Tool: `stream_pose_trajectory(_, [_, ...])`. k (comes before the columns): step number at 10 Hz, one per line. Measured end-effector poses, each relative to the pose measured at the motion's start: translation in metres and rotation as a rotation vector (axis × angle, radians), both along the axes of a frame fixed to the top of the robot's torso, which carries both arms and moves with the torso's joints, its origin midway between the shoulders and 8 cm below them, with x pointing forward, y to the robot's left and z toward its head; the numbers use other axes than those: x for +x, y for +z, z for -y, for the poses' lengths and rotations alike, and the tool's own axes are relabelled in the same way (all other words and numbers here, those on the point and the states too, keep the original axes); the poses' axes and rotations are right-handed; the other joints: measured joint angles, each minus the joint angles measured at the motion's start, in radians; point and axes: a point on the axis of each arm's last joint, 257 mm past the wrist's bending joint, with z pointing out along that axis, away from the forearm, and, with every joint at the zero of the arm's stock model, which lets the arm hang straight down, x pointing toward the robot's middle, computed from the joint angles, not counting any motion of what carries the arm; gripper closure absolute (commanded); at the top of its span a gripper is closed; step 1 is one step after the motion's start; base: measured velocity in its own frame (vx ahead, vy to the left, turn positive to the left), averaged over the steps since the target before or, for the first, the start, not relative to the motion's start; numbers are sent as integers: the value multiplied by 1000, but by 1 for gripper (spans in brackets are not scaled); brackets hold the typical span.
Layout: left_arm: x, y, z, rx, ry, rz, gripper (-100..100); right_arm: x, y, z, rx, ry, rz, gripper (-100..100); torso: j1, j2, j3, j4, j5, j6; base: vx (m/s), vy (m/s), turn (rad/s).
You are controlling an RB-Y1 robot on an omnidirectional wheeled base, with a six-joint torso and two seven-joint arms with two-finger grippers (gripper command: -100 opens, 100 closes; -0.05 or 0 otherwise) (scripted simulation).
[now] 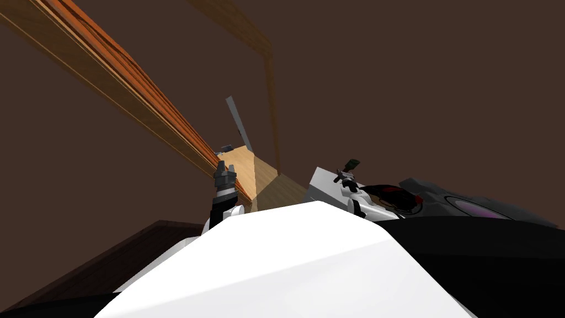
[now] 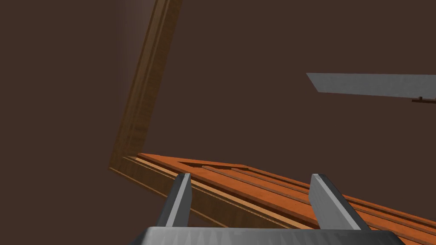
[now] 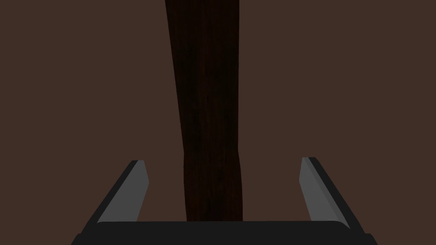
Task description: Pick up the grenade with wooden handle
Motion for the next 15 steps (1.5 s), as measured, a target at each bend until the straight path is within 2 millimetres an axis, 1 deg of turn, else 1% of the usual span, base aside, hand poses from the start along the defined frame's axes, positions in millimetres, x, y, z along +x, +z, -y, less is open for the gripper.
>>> stream_pose_trajectory(1, [0,0,0,0,0,0,0,-4,-12,0,17,-8,-18,-100,0,0,0,0,0,0,-38,25,257])
stream_pose_trajectory(2, [0,0,0,0,0,0,0,-6,-3,12,14,-33,-3,-100,1,1,1,0,1,-1,-49,28,163])
stream_pose_trajectory(3, [0,0,0,0,0,0,0,-16,-7,15,15,-48,-6,-100,2,3,2,0,0,0,-31,18,-25])
stream_pose_trajectory(4, [0,0,0,0,0,0,0,-21,-11,19,25,-59,-15,-100,1,2,1,1,0,0,-66,33,270])
stream_pose_trajectory(6, [0,0,0,0,0,0,0,-22,17,36,-8,-88,34,-100,2,3,2,1,1,0,-33,20,58])
stream_pose_trajectory(7, [0,0,0,0,0,0,0,-22,22,40,-14,-91,41,-100,1,2,1,0,0,0,1,5,-28])
stream_pose_trajectory(8, [0,0,0,0,0,0,0,-23,19,41,-9,-95,37,-100,0,1,0,0,0,0,6,-1,3])
stream_pose_trajectory(10, [0,0,0,0,0,0,0,-34,1,41,19,-109,7,-100,0,0,0,0,0,0,3,-2,2])
stream_pose_trajectory(11, [0,0,0,0,0,0,0,-35,0,41,22,-110,5,100,0,0,0,0,0,0,0,0,0])
stream_pose_trajectory(15, [0,0,0,0,0,0,0,-35,0,41,21,-110,4,100,0,0,0,0,0,0,0,0,0])
